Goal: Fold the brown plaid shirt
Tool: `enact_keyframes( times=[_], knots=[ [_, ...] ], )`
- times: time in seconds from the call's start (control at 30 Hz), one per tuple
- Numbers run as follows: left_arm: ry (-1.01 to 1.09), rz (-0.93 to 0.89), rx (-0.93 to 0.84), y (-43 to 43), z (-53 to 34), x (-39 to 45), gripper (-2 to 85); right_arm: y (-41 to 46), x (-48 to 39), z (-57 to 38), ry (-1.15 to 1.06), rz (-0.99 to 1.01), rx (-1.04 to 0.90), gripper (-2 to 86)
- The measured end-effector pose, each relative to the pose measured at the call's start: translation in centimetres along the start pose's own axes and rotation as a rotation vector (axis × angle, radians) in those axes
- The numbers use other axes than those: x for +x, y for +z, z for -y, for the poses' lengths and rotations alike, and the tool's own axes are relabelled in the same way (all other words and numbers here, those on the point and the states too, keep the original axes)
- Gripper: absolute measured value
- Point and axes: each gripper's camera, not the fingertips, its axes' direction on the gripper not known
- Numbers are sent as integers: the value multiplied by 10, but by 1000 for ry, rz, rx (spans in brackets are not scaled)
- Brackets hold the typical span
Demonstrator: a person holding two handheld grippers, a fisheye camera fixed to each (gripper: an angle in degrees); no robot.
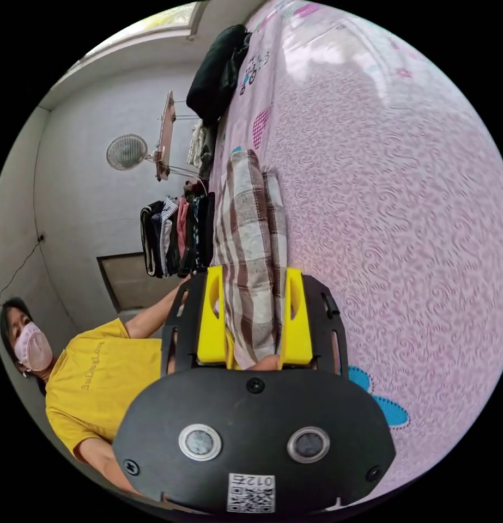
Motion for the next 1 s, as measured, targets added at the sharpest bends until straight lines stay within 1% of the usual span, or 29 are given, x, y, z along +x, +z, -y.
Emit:
enact_keyframes(
  times=[0.07,0.2,0.27,0.37,0.5,0.63,0.7,0.77,0.9,0.97,1.0],
  knots=[
    [2,10,1,-5,-4,-4,52,6,-4,17,-22,-34,-50,126],
    [14,42,23,-19,-17,-13,49,13,-8,30,-22,-38,-75,79],
    [10,65,40,-27,-25,-16,48,20,-17,33,-38,-27,-49,43],
    [24,123,78,-46,-44,-11,46,26,-40,35,-72,-75,3,24],
    [139,147,144,-82,-81,17,46,34,-86,40,-166,-125,-1,14],
    [228,212,192,-121,-126,46,51,51,-159,55,-322,-174,-48,9],
    [261,213,235,-145,-149,56,53,58,-197,63,-397,-183,-63,8],
    [302,201,290,-175,-176,64,54,68,-253,75,-517,-193,-77,8],
    [403,169,450,-264,-253,79,56,83,-347,95,-691,-180,-84,6],
    [469,183,531,-307,-290,82,56,96,-412,112,-782,-135,-91,6],
    [509,194,587,-336,-314,81,56,101,-428,117,-801,-124,-86,7]
  ],
)
